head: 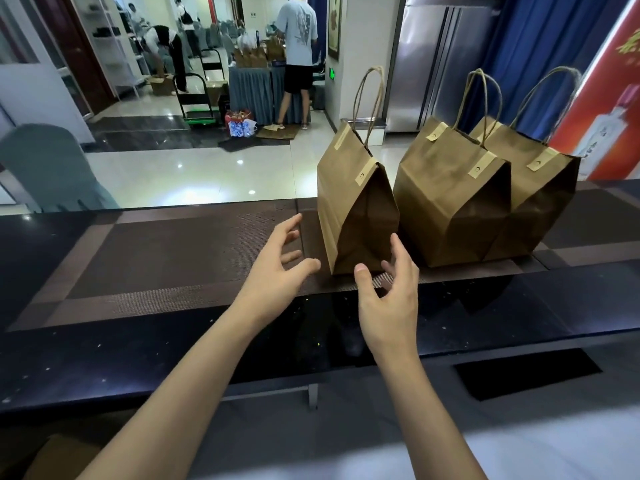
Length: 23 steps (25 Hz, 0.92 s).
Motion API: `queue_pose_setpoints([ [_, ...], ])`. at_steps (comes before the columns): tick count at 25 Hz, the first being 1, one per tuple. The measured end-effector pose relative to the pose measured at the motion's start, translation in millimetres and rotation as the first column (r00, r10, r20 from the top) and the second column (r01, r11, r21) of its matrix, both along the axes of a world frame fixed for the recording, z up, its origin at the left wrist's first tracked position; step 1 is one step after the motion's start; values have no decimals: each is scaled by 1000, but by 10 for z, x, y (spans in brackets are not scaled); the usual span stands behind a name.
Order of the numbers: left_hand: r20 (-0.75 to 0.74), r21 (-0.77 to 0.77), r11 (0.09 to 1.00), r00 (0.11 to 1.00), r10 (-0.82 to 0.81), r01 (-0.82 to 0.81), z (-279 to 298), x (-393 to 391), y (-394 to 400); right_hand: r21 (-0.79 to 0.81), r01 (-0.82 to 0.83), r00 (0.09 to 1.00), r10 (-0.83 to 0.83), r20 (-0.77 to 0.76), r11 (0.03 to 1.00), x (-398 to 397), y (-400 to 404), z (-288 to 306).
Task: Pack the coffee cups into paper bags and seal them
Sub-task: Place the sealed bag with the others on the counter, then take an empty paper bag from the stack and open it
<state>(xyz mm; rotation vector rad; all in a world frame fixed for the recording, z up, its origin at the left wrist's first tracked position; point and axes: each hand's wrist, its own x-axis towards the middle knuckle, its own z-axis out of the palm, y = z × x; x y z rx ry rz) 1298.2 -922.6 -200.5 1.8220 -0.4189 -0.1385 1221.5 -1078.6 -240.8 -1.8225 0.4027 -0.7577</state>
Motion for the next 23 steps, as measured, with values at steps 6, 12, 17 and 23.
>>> queue_pose_setpoints([
  [6, 38, 37, 997, 997, 71, -72, 186, -567, 696, -3, -119, 993, 119, 7, 993, -236, 469, 194],
  [12, 71, 62, 981, 981, 178, -182, 297, -1198, 1398, -4, -274, 961, 274, 28, 962, -540, 1104, 305],
  [17, 61, 42, 956, 956, 287, -290, 357, -1659, 1930, 18, -385, 923, 384, 38, 923, -735, 1614, 358],
  [23, 92, 63, 927, 927, 363, -369, 407, -2231, 2464, 17, -489, 872, 489, 33, 872, -1036, 2252, 351],
])
